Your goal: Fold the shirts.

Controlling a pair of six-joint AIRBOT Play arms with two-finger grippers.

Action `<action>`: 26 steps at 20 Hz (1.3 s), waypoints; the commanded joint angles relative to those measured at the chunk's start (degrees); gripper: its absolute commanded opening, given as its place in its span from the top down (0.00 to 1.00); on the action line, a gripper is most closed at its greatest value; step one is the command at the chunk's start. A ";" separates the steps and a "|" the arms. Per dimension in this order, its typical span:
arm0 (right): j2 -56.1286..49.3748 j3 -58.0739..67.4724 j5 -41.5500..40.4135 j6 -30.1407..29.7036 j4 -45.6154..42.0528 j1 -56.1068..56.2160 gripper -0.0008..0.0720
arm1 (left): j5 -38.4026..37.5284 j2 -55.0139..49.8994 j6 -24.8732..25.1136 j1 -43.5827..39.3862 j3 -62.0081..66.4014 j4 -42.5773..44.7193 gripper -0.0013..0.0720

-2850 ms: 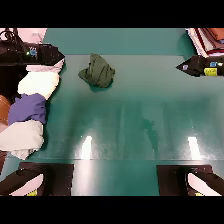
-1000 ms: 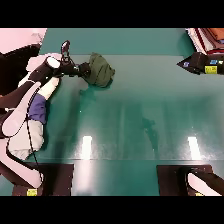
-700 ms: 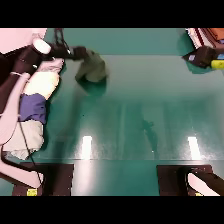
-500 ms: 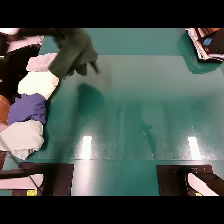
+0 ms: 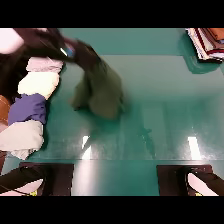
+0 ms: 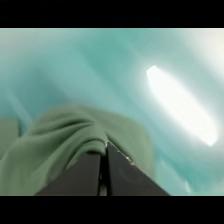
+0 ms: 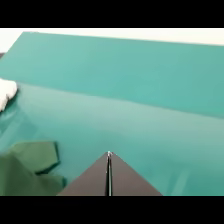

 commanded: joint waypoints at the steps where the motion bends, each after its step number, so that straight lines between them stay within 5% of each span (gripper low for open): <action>1: 0.02 0.48 4.63 0.04 -0.24 0.09 0.97 | 2.69 0.48 -0.74 -6.05 -11.13 1.73 0.83; 2: 0.02 0.48 5.14 0.04 -0.24 0.07 0.97 | 2.49 0.50 -0.85 -5.44 -11.80 2.01 0.35; 3: 0.02 0.48 5.44 0.04 -0.24 0.09 0.97 | 1.64 0.70 -1.66 -4.26 -11.50 2.01 0.13; 5: 0.02 0.48 5.49 0.04 -0.24 0.09 0.97 | -1.20 2.12 -1.57 -0.55 -10.75 3.21 0.31; 10: 0.00 0.48 5.95 0.07 -0.20 0.09 0.97 | -5.70 2.99 -1.81 12.33 -11.02 18.34 0.31; 17: -3.50 0.48 11.67 2.64 0.26 0.52 0.97 | 2.86 -9.31 -1.99 17.70 -11.02 15.15 0.31; 22: -5.29 0.48 12.35 2.62 0.22 2.47 0.97 | -2.60 -19.76 1.46 17.70 -11.02 2.73 0.31; 26: -5.73 0.48 12.26 2.62 0.20 2.47 0.97 | -2.16 -22.53 2.84 17.70 -10.99 1.99 0.31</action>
